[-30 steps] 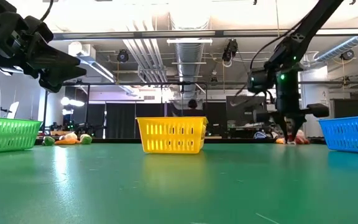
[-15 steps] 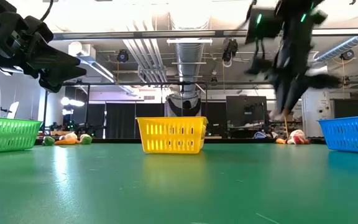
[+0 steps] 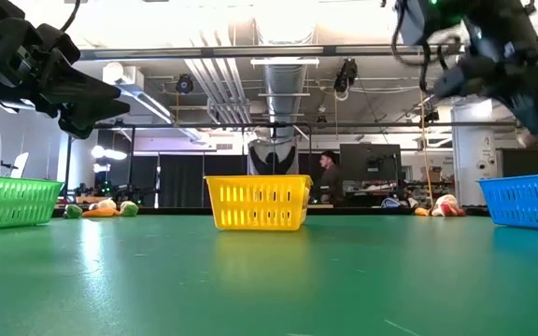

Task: Sort produce into baskets
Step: Put the red mushroom into the blue bin

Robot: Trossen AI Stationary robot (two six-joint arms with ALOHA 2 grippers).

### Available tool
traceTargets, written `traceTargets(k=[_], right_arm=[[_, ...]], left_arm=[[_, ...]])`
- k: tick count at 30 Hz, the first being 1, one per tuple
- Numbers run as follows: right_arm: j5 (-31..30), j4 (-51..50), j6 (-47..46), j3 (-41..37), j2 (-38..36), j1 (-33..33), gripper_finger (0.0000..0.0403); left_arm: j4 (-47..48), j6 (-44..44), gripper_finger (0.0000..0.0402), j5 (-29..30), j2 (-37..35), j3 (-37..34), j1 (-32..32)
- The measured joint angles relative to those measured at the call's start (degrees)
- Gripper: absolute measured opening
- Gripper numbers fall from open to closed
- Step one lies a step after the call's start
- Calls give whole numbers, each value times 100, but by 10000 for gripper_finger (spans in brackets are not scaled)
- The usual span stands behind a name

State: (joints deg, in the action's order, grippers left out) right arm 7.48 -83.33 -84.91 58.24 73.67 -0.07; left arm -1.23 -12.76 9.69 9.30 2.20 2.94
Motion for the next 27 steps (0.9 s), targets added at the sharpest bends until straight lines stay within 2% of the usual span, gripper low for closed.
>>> traceTargets(k=[4, 9, 12, 16, 22, 27], right_arm=[[281, 698, 117, -660, 7, -201, 36], [247, 1603, 227, -1217, 114, -427, 37], [147, 1766, 362, -1314, 223, -520, 47], [44, 1800, 625, -1267, 328, -623, 83], [46, 1792, 772, -1238, 285, -824, 158], [144, 1696, 1282, -810, 133, -1079, 205]], left_arm=[[0, 1, 158, 0, 0, 0, 0], [0, 1, 158, 0, 0, 0, 0], [0, 1, 158, 0, 0, 0, 0], [-2, -1, 158, 0, 0, 0, 0], [-2, -1, 158, 0, 7, 0, 0], [-1, 1, 158, 0, 11, 0, 0]])
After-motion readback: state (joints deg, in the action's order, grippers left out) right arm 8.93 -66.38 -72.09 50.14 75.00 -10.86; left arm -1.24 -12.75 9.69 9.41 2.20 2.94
